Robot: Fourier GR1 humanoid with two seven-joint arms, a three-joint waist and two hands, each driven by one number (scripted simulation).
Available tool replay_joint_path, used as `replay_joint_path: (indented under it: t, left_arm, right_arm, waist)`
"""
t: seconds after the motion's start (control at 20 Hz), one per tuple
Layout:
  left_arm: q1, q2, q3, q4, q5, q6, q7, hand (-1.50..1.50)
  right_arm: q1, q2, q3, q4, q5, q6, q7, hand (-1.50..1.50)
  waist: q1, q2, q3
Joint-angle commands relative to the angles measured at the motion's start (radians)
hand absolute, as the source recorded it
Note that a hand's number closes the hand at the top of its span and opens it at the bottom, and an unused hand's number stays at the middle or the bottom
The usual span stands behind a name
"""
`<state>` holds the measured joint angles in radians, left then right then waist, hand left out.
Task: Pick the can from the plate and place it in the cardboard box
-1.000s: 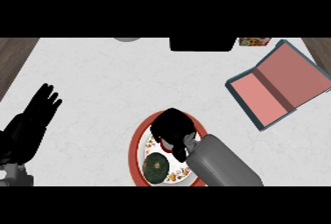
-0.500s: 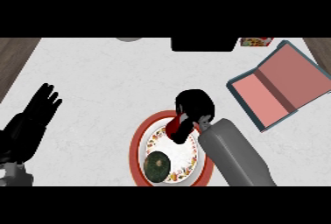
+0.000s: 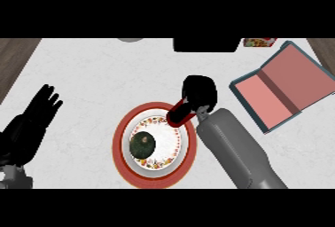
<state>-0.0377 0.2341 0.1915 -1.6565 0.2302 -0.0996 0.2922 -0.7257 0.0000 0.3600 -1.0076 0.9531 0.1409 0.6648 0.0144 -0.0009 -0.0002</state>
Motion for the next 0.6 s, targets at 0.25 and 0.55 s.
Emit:
replay_joint_path:
  t: [0.25, 0.55]
  left_arm:
    - [0.017, -0.005, 0.011, 0.017, -0.007, -0.007, -0.026, 0.0]
    - [-0.031, 0.016, 0.034, 0.016, 0.005, 0.001, 0.005, 0.0]
  right_arm:
    - [-0.089, 0.0, 0.062, -0.332, 0.092, 0.02, 0.207, 1.5]
    - [-0.21, -0.012, -0.028, -0.454, 0.193, 0.092, 0.362, 1.5]
  waist:
    - [-0.015, -0.006, 0.0]
    - [-0.02, -0.005, 0.0]
